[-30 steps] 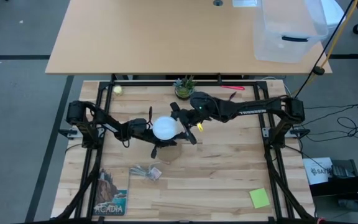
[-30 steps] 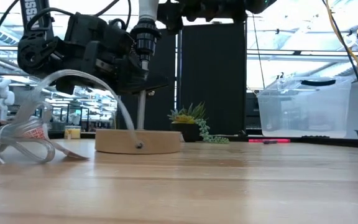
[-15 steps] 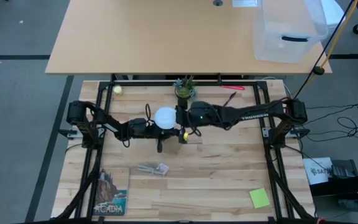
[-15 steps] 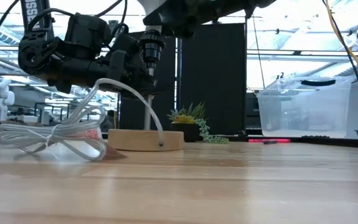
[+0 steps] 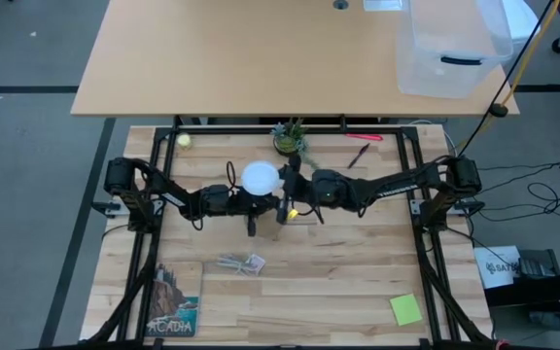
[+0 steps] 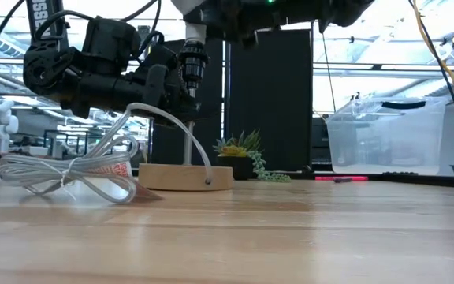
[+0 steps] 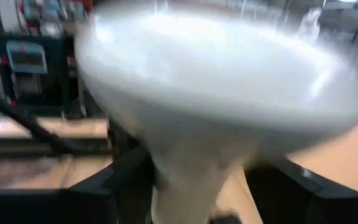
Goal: Screw lightbulb
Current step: Remove the lightbulb from the lamp
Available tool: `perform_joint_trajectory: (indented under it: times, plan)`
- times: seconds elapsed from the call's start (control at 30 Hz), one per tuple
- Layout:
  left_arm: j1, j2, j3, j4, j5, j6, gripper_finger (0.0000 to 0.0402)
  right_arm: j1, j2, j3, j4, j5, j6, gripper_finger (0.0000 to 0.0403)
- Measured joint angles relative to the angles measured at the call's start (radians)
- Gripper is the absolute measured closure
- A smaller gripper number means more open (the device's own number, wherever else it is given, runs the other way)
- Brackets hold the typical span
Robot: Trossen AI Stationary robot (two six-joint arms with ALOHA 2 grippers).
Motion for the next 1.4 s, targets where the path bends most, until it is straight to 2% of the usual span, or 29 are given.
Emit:
perform_joint_trajectory:
  times: [0.23,0.33,0.5,0.7,0.87,1.0,1.3,1.4]
  plan:
    - [0.000,0.000,0.001,0.000,0.002,-0.005,0.0379,-0.009,0.003,0.000,0.039,-0.011,-0.022,0.0186]
    - [0.001,0.000,0.001,-0.001,0.028,-0.006,0.0379,-0.019,0.003,0.000,0.032,-0.049,-0.028,0.0191]
    - [0.000,0.000,0.001,-0.002,0.105,-0.005,0.0379,-0.041,0.003,0.000,0.026,-0.192,-0.026,0.0207]
    - [0.000,0.000,0.000,0.009,0.243,0.000,0.0379,-0.073,0.003,0.000,0.024,-0.366,-0.034,0.0214]
    - [0.000,0.000,0.000,0.010,0.308,0.021,0.0379,-0.104,0.002,0.000,0.028,-0.516,-0.071,0.0214]
    - [0.000,0.000,0.008,0.009,0.343,0.017,0.0379,-0.130,0.004,0.000,0.042,-0.592,-0.088,0.0217]
    - [0.016,0.001,0.060,-0.065,0.463,0.040,0.0379,-0.174,0.080,0.039,0.116,-0.827,-0.075,0.0216]
    - [0.023,0.000,0.060,-0.073,0.469,0.050,0.0379,-0.180,0.092,0.045,0.130,-0.862,-0.075,0.0213]
